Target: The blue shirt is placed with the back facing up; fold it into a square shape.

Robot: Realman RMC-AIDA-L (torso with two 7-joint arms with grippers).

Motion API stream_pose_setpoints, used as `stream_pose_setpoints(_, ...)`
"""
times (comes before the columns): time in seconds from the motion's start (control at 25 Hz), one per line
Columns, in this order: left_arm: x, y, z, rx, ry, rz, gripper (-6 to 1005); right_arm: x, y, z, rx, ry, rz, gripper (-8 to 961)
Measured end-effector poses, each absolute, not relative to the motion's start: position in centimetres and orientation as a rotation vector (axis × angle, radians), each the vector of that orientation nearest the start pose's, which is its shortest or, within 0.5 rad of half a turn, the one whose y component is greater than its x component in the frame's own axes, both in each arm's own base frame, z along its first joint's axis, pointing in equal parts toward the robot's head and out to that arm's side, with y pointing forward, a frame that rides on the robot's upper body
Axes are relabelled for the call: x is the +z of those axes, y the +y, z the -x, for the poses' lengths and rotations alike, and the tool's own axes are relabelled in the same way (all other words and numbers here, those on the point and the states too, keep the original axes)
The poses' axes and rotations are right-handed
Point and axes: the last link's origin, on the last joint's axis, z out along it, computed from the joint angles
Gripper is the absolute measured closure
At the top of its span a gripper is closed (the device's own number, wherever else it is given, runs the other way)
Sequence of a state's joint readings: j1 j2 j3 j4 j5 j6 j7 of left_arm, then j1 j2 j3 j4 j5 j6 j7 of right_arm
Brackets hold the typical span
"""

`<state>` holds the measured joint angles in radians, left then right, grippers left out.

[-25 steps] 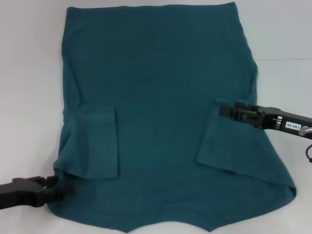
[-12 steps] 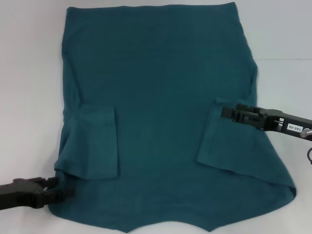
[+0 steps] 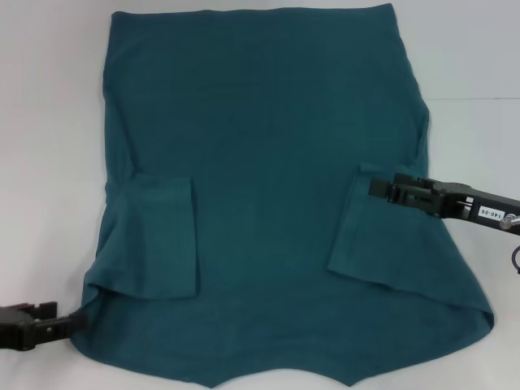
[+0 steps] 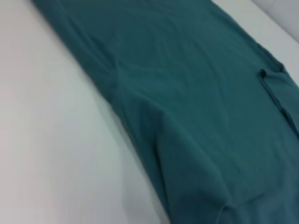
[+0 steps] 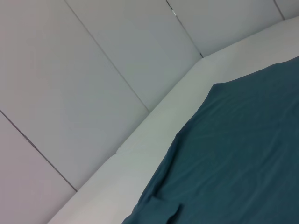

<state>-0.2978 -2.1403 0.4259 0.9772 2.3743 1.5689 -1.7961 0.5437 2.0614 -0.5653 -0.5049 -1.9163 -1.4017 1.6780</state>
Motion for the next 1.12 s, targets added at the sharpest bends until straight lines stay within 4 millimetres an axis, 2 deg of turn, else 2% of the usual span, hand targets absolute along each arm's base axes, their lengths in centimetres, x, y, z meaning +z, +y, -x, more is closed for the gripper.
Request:
stream_pose_setpoints(0.4, 5.0, 25.0, 36.2, -0.281, -1.455, 2.312, 288, 0.3, 35.0, -28.3, 0.898, 1.215, 2.355, 37)
stream_pose_setpoints(1.12, 4.4, 26.3, 35.2, -0.211, -1.553, 2.358, 288, 0.9, 35.0, -28.6, 0.902, 1.211, 2.336, 37)
